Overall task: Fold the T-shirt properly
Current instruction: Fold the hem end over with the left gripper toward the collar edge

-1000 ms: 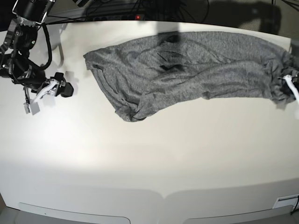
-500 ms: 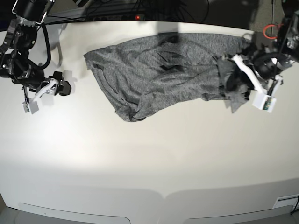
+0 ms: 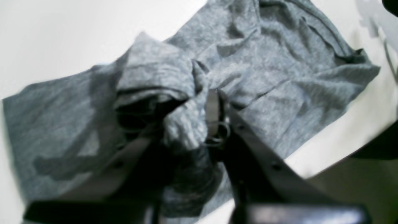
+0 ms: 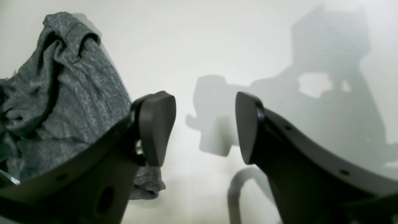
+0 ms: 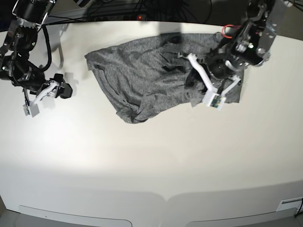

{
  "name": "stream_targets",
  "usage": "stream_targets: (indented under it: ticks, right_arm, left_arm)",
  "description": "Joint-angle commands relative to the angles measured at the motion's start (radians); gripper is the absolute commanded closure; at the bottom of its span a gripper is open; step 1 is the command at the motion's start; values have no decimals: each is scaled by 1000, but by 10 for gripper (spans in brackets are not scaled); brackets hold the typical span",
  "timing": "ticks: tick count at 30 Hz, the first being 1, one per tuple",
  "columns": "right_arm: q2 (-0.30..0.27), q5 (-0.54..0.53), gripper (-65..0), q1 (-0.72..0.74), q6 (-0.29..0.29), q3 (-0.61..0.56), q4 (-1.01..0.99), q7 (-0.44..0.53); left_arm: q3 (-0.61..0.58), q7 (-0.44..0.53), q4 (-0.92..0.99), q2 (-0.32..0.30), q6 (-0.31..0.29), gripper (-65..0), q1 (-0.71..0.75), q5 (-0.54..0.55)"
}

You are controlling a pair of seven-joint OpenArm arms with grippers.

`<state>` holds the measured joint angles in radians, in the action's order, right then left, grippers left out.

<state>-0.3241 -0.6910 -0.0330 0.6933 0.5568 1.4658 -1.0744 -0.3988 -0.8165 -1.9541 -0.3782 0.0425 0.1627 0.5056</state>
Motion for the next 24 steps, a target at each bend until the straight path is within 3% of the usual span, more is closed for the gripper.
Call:
stream_targets:
  ticks: [1, 4, 6, 11, 15, 20, 24]
  right_arm:
    - [-17, -19, -345, 16, 5, 6, 15, 10]
    - [-17, -19, -345, 16, 5, 6, 15, 8]
    - [-17, -19, -345, 16, 5, 6, 15, 8]
    - [-17, -19, -345, 16, 5, 6, 15, 8]
    - [-17, -19, -345, 16, 5, 6, 15, 8]
    - [-17, -19, -345, 16, 5, 6, 15, 8]
    - [-17, -20, -345, 16, 5, 6, 15, 8]
  left_arm:
    - [-3, 22, -7, 4, -5, 0, -28, 10]
    - [-16, 24, -2, 15, -24, -233, -63, 52]
    - [-16, 25, -5, 15, -82, -312, -82, 92]
    - [-15, 26, -9, 14, -179, -320, -134, 164]
    - [-14, 26, -16, -20, -178, -320, -175, 90]
    - [-14, 39, -15, -122, -186, -320, -166, 60]
    - [-14, 166, 43, -137, -200, -319, -115, 16]
